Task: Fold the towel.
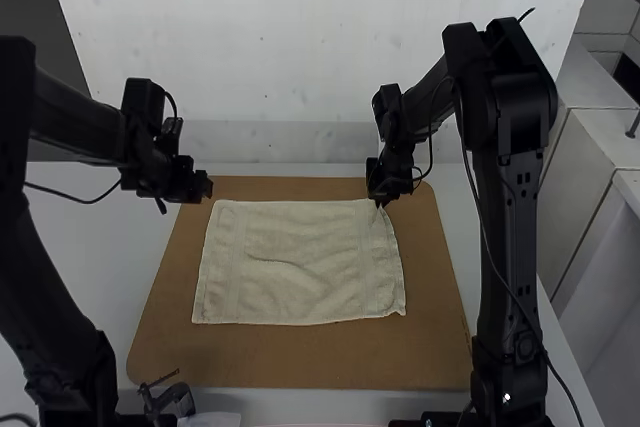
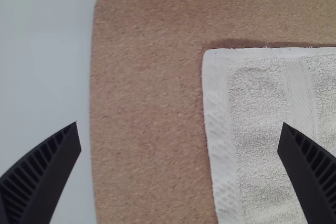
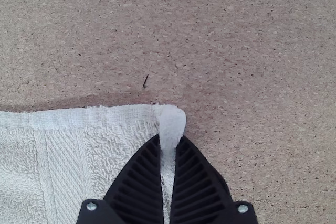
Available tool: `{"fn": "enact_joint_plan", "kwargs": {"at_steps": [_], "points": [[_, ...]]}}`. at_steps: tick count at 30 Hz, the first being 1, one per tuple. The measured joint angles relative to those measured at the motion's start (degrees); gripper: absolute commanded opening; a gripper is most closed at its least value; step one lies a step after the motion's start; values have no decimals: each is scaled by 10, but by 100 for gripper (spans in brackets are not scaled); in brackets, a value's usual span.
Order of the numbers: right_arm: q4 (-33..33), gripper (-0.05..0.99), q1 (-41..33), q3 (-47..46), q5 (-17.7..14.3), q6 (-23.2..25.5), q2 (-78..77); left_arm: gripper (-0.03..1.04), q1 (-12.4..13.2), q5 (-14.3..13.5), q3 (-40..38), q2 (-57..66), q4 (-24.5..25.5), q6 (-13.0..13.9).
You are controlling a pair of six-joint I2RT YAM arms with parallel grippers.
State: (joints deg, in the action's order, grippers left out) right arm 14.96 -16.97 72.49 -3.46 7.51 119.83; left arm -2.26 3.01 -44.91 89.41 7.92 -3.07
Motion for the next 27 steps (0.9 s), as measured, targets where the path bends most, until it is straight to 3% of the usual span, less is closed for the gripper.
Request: {"fn": "enact_joint_plan", "kwargs": {"at_steps": [5,13,23,27], "points": [[0,2,0,0,0,0,0,97,-31,-18,-56,79,-2,-20],[0,2,0,0,0,0,0,97,-41,-58,-125,190,5,-31],[-6,2,0,-4,0,0,-1,93,-54,-64,-183,235,30,-34],[-5,2,0,-4,0,-1,-2,83,-64,-62,-187,249,59,-38]]}}
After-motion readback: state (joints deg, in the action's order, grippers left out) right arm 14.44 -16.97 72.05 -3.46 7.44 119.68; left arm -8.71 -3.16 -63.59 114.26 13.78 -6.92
